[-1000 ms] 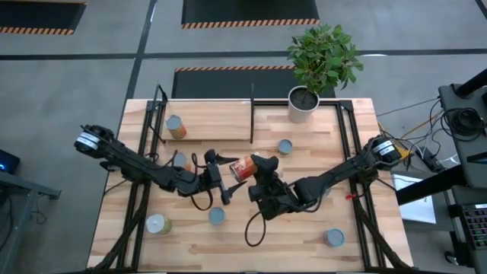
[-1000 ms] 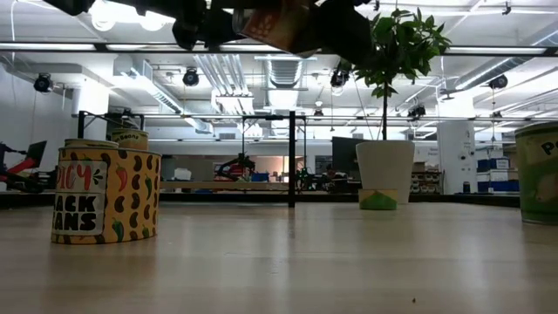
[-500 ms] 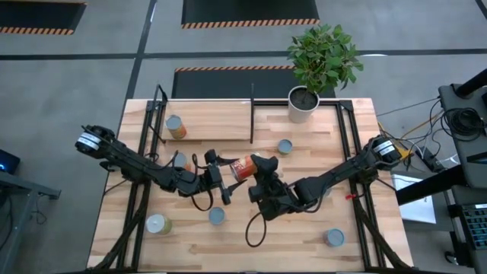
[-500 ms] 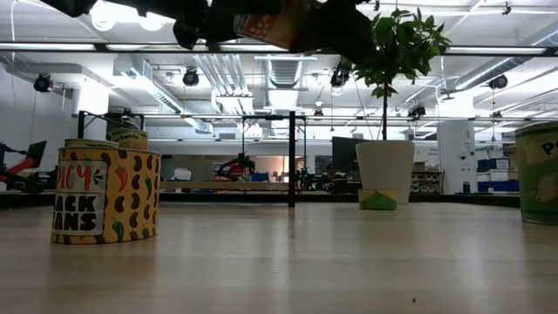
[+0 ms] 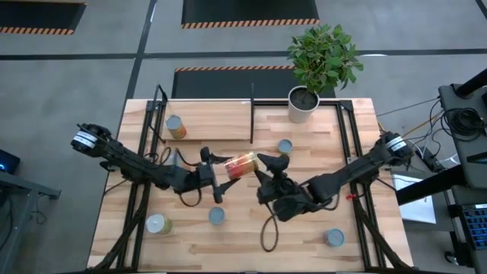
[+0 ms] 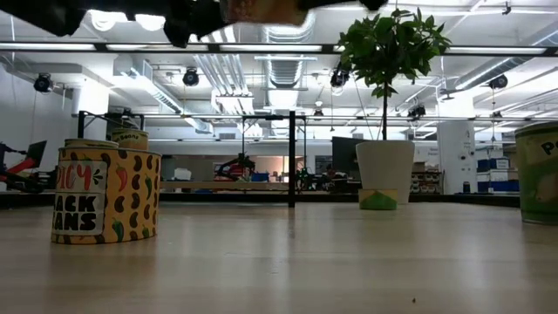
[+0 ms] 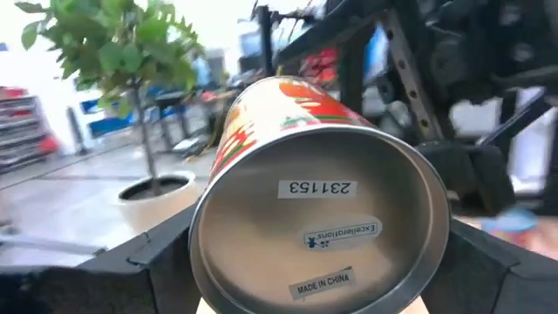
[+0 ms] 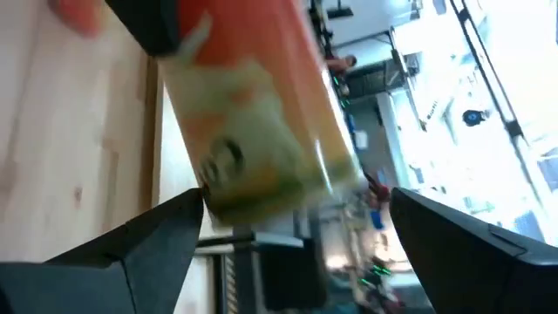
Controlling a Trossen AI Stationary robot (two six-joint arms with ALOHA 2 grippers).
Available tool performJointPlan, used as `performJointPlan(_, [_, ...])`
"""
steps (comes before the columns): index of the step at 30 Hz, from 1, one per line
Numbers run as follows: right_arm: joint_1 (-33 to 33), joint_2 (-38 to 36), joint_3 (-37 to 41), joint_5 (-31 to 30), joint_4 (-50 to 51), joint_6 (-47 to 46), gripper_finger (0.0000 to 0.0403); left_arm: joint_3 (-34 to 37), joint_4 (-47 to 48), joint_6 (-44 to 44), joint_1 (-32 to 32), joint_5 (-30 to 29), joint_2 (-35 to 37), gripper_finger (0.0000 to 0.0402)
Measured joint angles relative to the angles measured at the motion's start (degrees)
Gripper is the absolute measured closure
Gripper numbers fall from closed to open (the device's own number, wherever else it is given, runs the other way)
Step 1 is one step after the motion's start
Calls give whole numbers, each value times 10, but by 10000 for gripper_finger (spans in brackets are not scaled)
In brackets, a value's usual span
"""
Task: Pick and place cans onto a shelf
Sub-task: Put the right orange corn can on the shelf
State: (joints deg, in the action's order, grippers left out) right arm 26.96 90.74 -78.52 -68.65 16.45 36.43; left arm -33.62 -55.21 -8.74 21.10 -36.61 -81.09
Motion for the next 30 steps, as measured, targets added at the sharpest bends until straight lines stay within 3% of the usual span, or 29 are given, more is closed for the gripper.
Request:
performJointPlan(3, [12, -43, 0, 51, 1, -27, 49, 33, -54, -7, 1, 58, 29, 96])
performJointPlan(6, [18, -92, 3, 138, 3, -63, 49, 62, -73, -11, 0, 94, 62, 95])
performJointPlan(12, [-3, -187, 56, 368, -55, -131, 49, 92, -141, -15, 1, 324, 108, 95])
performJointPlan(16, [-28, -205, 122, 449, -158, -132, 49, 93, -153, -21, 1, 462, 117, 95])
performJointPlan(23, [-36, -171, 195, 462, -358, -46, 49, 80, -149, -25, 0, 447, 104, 95])
performJointPlan(30, [-38, -113, 148, 464, -364, -18, 49, 83, -140, -26, -10, 400, 105, 95])
